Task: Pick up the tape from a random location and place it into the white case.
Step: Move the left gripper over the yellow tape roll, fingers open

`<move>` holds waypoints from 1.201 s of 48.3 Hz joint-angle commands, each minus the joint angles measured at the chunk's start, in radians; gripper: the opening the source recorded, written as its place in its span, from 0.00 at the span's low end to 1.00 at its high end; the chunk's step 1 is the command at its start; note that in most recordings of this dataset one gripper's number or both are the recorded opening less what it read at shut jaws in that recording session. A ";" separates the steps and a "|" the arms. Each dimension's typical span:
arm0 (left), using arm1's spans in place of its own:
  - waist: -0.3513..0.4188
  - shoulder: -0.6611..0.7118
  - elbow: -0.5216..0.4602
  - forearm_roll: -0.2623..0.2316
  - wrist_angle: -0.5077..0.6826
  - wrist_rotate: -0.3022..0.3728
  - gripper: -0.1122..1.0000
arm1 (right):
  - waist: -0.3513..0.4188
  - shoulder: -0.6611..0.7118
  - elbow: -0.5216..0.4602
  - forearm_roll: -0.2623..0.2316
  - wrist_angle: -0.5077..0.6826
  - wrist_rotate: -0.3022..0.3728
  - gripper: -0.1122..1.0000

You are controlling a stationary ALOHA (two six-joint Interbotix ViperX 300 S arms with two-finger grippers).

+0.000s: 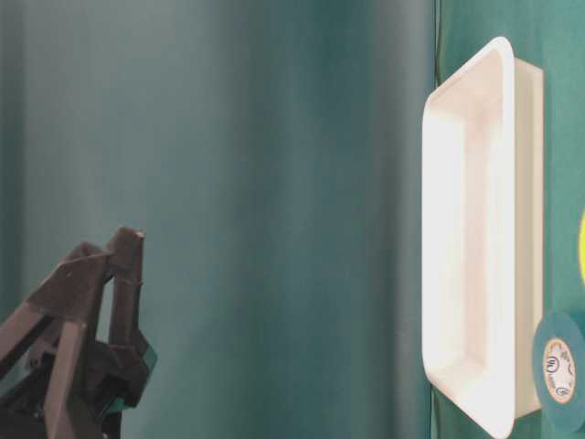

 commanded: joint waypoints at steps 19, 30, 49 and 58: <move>0.012 0.160 -0.281 -0.002 0.581 -0.031 0.99 | 0.000 0.008 -0.028 0.000 -0.005 0.002 0.10; 0.012 0.232 -0.400 -0.002 0.802 -0.032 0.99 | 0.000 0.018 -0.026 0.000 -0.003 0.002 0.10; 0.012 0.288 -0.497 0.002 0.971 -0.032 0.99 | 0.000 0.032 -0.023 0.000 -0.008 0.002 0.10; 0.012 0.288 -0.495 0.002 0.971 -0.031 0.99 | 0.002 0.032 -0.025 0.000 -0.005 0.000 0.10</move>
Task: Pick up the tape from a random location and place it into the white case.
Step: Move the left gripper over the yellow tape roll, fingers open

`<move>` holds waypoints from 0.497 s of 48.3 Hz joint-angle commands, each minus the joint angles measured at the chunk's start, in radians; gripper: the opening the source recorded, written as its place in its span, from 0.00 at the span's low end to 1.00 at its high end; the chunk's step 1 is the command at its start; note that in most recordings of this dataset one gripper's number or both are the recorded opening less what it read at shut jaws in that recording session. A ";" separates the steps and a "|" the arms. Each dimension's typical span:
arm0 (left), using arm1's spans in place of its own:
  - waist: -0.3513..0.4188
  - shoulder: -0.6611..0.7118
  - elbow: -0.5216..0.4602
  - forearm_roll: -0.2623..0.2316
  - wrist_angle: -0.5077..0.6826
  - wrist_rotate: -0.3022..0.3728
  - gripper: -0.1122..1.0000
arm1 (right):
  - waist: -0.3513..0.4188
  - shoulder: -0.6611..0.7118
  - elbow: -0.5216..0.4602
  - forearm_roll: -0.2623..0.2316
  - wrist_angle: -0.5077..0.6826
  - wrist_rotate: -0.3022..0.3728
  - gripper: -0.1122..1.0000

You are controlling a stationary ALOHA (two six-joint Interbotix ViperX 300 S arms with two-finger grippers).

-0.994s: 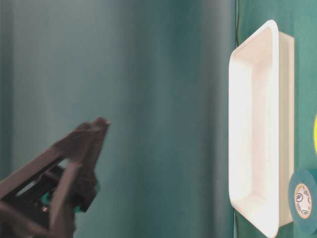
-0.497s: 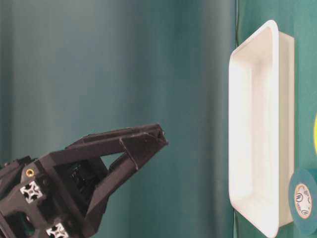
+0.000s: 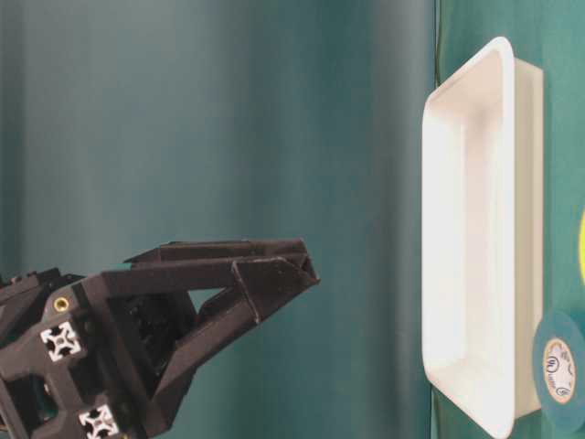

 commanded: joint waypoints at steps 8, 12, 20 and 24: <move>0.003 -0.014 -0.009 0.002 -0.006 0.000 0.99 | 0.002 0.006 -0.025 0.000 -0.006 0.000 0.10; 0.003 -0.014 -0.009 0.002 -0.008 0.000 0.99 | 0.002 0.006 -0.026 0.000 -0.006 0.002 0.10; 0.002 -0.014 -0.005 0.002 -0.008 -0.002 0.99 | 0.002 0.006 -0.026 0.000 -0.006 0.000 0.10; 0.002 -0.014 -0.005 0.002 -0.009 -0.002 0.99 | 0.002 0.006 -0.026 0.000 -0.006 0.000 0.10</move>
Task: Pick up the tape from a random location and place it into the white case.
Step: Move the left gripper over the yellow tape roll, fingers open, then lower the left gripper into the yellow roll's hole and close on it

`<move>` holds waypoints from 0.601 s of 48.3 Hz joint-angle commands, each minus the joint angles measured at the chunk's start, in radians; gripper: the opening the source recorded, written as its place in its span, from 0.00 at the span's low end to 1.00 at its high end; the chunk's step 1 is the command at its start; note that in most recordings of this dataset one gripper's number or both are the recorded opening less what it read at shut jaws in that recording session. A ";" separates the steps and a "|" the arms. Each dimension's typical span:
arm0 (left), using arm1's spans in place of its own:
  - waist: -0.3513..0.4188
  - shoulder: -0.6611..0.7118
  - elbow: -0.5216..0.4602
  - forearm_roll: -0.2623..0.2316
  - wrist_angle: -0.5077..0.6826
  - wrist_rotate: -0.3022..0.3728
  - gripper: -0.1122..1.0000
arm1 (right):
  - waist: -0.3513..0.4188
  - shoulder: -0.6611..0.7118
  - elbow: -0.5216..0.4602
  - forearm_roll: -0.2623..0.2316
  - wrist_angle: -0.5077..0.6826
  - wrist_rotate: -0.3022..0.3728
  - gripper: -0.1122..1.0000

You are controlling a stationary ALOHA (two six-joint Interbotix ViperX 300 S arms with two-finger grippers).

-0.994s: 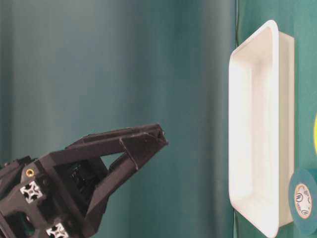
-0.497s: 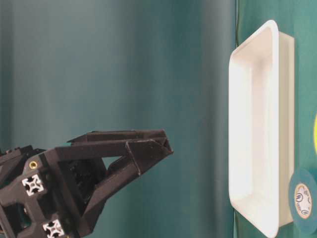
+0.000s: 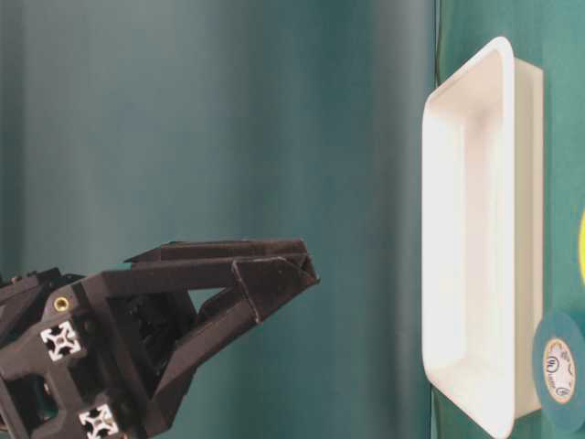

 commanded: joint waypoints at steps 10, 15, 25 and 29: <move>-0.003 -0.008 0.009 0.000 -0.017 -0.003 0.99 | 0.002 0.006 -0.031 0.000 -0.005 0.000 0.10; -0.006 0.002 0.021 0.000 -0.031 -0.014 0.99 | 0.002 0.006 -0.029 0.000 -0.005 0.000 0.10; -0.020 0.029 0.069 0.000 -0.077 -0.025 0.99 | 0.002 0.006 -0.029 0.000 -0.005 0.000 0.10; -0.025 0.046 0.089 0.000 -0.091 -0.037 0.99 | 0.002 0.006 -0.031 0.000 -0.002 0.000 0.10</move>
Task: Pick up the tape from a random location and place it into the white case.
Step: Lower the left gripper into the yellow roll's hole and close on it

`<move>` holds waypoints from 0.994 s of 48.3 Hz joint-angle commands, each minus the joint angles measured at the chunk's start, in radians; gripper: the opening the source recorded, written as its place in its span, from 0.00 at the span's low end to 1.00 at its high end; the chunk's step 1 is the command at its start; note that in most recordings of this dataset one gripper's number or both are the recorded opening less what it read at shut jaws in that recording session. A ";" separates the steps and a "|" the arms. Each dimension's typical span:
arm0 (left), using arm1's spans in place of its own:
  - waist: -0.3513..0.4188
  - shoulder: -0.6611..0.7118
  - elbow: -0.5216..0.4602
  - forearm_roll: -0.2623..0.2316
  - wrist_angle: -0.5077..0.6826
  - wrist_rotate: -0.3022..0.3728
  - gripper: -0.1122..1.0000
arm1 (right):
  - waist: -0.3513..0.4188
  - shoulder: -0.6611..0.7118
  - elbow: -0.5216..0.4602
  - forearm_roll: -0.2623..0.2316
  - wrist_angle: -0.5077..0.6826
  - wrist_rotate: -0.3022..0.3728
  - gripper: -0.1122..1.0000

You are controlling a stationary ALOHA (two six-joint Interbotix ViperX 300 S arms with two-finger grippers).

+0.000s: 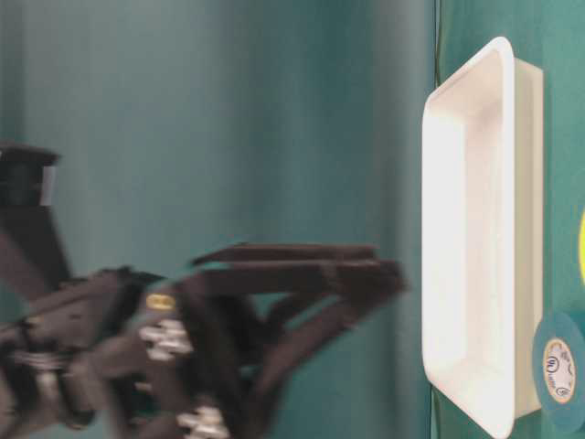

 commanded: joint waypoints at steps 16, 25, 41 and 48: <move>-0.035 0.054 0.061 0.005 -0.107 -0.051 0.99 | 0.002 0.006 -0.028 0.000 0.008 0.000 0.10; -0.034 0.075 0.072 0.005 -0.129 -0.051 0.99 | 0.002 0.008 -0.026 0.000 0.008 0.000 0.10; -0.034 0.130 0.081 0.005 -0.190 -0.051 0.99 | 0.002 0.018 -0.025 0.000 0.008 0.000 0.10; -0.031 0.153 0.084 0.005 -0.210 -0.051 0.99 | 0.002 0.018 -0.025 0.000 0.006 0.000 0.10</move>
